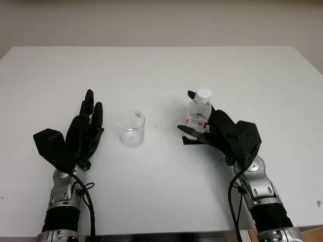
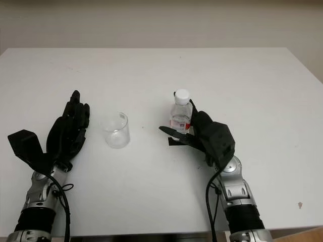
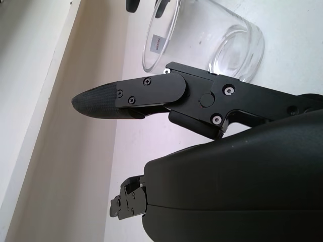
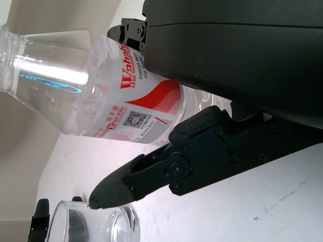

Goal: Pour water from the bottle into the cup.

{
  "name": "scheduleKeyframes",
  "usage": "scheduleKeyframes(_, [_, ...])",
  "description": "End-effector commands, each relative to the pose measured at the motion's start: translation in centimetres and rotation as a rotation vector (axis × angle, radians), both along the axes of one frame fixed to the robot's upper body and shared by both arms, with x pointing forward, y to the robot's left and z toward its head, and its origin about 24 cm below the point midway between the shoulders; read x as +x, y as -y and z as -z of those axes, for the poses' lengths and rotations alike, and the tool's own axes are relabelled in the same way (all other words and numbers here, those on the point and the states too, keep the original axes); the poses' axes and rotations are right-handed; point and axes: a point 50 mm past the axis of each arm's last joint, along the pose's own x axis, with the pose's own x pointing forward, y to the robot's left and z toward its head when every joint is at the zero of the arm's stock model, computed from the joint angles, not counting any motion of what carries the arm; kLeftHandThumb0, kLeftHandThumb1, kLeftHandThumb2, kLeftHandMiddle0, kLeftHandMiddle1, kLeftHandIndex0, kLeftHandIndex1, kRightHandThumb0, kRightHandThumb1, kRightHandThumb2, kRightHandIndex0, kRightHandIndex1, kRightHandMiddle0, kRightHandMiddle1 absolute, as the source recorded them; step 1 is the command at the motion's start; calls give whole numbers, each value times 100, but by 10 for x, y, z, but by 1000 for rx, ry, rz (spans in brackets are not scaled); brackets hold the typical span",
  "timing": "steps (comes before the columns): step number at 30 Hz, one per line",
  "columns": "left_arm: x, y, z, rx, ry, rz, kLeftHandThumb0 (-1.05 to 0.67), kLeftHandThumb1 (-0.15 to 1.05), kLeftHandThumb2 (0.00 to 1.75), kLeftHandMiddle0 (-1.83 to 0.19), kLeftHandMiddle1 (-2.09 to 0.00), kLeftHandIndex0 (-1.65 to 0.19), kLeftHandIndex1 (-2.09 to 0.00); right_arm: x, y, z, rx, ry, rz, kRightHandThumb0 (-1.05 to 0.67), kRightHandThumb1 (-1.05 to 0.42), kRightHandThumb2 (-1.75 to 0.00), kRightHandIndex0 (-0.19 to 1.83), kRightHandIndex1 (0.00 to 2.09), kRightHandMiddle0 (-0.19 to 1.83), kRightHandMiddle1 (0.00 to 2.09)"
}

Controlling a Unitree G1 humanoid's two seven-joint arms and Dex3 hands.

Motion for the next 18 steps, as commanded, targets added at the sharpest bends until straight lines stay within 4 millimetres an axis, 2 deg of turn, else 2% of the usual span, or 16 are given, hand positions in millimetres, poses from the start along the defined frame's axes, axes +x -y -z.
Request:
scheduleKeyframes(1, [-6, -6, 9, 1, -39, -13, -73, 105, 48, 18, -5, 19, -5, 0, 4, -1, 1, 13, 13, -92, -92, -5, -19, 0, -19, 0])
scheduleKeyframes(9, [-6, -7, 8, 2, -40, -5, -73, 105, 45, 18, -5, 19, -5, -5, 10, 4, 90, -37, 82, -91, -91, -5, -19, 0, -19, 0])
scheduleKeyframes(14, [-5, -8, 8, 1, -37, -9, -74, 105, 44, 18, -6, 18, -5, -8, 15, 5, 107, -4, 105, -89, -91, -5, -19, 0, -19, 0])
scheduleKeyframes(18, [-5, -8, 7, -3, -34, -7, -73, 105, 45, 18, -5, 19, -5, -17, 20, 11, 155, -17, 127, -93, -93, -6, -19, 0, -19, 0])
